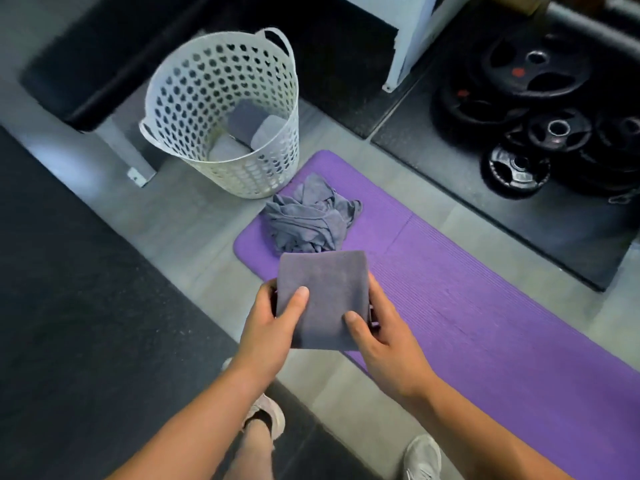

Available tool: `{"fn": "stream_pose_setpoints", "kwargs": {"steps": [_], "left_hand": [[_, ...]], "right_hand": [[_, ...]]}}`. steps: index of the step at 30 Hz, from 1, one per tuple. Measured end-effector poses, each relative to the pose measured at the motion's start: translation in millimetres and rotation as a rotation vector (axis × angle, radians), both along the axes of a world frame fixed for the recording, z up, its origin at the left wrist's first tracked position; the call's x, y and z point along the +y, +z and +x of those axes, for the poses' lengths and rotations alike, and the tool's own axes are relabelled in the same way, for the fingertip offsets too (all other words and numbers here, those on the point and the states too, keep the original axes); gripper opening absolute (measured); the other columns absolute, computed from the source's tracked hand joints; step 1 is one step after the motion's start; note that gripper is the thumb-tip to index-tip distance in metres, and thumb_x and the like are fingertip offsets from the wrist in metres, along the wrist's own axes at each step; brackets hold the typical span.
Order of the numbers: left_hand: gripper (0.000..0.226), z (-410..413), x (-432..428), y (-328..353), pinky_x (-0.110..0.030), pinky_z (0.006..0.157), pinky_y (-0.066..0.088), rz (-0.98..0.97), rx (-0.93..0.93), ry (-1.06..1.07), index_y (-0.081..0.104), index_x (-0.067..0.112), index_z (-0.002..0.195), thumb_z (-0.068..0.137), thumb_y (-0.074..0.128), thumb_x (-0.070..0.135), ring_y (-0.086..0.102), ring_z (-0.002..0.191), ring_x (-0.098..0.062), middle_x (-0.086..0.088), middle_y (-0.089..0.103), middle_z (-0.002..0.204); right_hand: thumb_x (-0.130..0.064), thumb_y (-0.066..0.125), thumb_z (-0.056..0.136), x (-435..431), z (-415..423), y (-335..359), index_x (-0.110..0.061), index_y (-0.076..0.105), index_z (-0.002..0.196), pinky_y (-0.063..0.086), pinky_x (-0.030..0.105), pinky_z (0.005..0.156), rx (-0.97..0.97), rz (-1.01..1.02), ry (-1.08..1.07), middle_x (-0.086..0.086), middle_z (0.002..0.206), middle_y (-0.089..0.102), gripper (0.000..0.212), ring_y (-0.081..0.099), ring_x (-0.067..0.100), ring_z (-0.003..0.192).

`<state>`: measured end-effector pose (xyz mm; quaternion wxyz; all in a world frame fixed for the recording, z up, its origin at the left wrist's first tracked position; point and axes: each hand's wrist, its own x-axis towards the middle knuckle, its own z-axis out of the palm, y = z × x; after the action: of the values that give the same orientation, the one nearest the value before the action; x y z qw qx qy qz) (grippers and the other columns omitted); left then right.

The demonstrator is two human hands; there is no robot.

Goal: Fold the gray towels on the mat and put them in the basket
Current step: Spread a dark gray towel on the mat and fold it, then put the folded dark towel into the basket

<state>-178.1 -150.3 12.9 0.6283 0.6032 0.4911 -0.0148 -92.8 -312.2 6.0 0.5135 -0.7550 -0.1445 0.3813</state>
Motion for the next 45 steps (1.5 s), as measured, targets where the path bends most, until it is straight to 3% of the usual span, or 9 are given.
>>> {"fn": "stream_pose_setpoints", "kwargs": {"steps": [3, 9, 16, 20, 26, 30, 37, 43, 45], "left_hand": [[0.046, -9.1, 75.8, -1.3, -0.045, 0.093, 0.056, 0.029, 0.012, -0.038, 0.063, 0.034, 0.109, 0.073, 0.067, 0.061, 0.07, 0.099, -0.007, 0.016, 0.074, 0.104], [0.022, -11.2, 236.7, -0.9, -0.026, 0.08, 0.053, 0.062, 0.019, -0.116, 0.061, 0.033, 0.112, 0.093, 0.07, 0.041, 0.069, 0.094, 0.002, 0.018, 0.073, 0.104], [0.022, 65.6, 363.6, -11.6, -0.015, 0.073, 0.052, 0.049, -0.015, -0.223, 0.06, 0.029, 0.116, 0.096, 0.067, 0.036, 0.069, 0.093, 0.003, 0.015, 0.073, 0.104], [0.029, 127.0, 430.6, -35.4, -0.031, 0.087, 0.056, 0.066, -0.003, -0.28, 0.063, 0.03, 0.115, 0.09, 0.068, 0.044, 0.07, 0.098, -0.002, 0.013, 0.074, 0.107], [0.021, 205.5, 514.9, -109.4, -0.027, 0.085, 0.053, 0.084, 0.09, -0.313, 0.062, 0.023, 0.118, 0.098, 0.064, 0.029, 0.068, 0.103, -0.011, 0.008, 0.071, 0.109], [0.02, 248.4, 561.2, -168.7, -0.017, 0.069, 0.047, 0.052, 0.172, -0.374, 0.058, 0.021, 0.12, 0.1, 0.06, 0.022, 0.065, 0.096, -0.006, 0.009, 0.068, 0.105], [0.039, 303.5, 620.8, -266.5, -0.032, 0.085, 0.058, -0.102, 0.272, -0.443, 0.06, 0.019, 0.124, 0.089, 0.075, 0.027, 0.072, 0.099, -0.016, 0.001, 0.074, 0.111], [0.067, 328.2, 646.0, -324.8, -0.037, 0.098, 0.052, -0.017, 0.454, -0.585, 0.057, 0.023, 0.132, 0.073, 0.082, 0.043, 0.066, 0.107, -0.019, 0.003, 0.069, 0.119], [0.088, 331.8, 654.5, -348.9, -0.04, 0.102, 0.05, 0.017, 0.52, -0.631, 0.058, 0.026, 0.133, 0.054, 0.08, 0.057, 0.064, 0.111, -0.02, 0.003, 0.068, 0.123]], "right_hand": [[-0.03, 0.054, 0.103, 69.6, -11.5, -6.8, -0.06, 0.023, 0.149, 0.05, 0.038, 0.106, 0.056, 0.003, -0.022, -0.04, 0.138, 0.047, 0.063, 0.051, -0.007, 0.127], [-0.021, 0.054, 0.103, 226.0, -20.8, -6.9, -0.049, 0.027, 0.152, 0.05, 0.028, 0.101, 0.078, 0.047, -0.072, -0.034, 0.136, 0.054, 0.062, 0.056, -0.003, 0.124], [-0.022, 0.056, 0.102, 344.1, 40.7, -20.1, -0.05, 0.03, 0.152, 0.049, 0.032, 0.107, 0.079, 0.035, -0.161, -0.031, 0.137, 0.055, 0.062, 0.056, -0.004, 0.125], [-0.021, 0.054, 0.104, 405.0, 98.6, -42.3, -0.048, 0.032, 0.152, 0.048, 0.041, 0.109, 0.133, 0.05, -0.182, -0.025, 0.137, 0.058, 0.06, 0.057, 0.001, 0.125], [-0.013, 0.056, 0.101, 488.6, 181.0, -106.7, -0.035, 0.026, 0.157, 0.035, -0.001, 0.096, 0.057, -0.033, -0.071, -0.035, 0.135, 0.051, 0.067, 0.045, -0.026, 0.118], [-0.011, 0.058, 0.099, 532.9, 215.3, -166.4, -0.041, 0.027, 0.154, 0.049, 0.016, 0.1, 0.132, -0.06, -0.076, -0.016, 0.133, 0.061, 0.07, 0.058, -0.007, 0.118], [-0.015, 0.069, 0.09, 585.5, 244.9, -267.3, -0.046, 0.007, 0.157, 0.054, 0.043, 0.101, 0.152, -0.15, -0.095, -0.006, 0.138, 0.056, 0.096, 0.059, 0.015, 0.124], [-0.014, 0.072, 0.083, 623.0, 245.7, -330.3, -0.042, 0.006, 0.157, 0.053, 0.042, 0.102, 0.203, -0.229, -0.162, -0.006, 0.138, 0.058, 0.103, 0.061, 0.015, 0.12], [-0.015, 0.071, 0.084, 632.9, 240.7, -350.8, -0.041, 0.005, 0.158, 0.052, 0.038, 0.102, 0.236, -0.242, -0.173, -0.006, 0.136, 0.058, 0.103, 0.062, 0.015, 0.119]]}}
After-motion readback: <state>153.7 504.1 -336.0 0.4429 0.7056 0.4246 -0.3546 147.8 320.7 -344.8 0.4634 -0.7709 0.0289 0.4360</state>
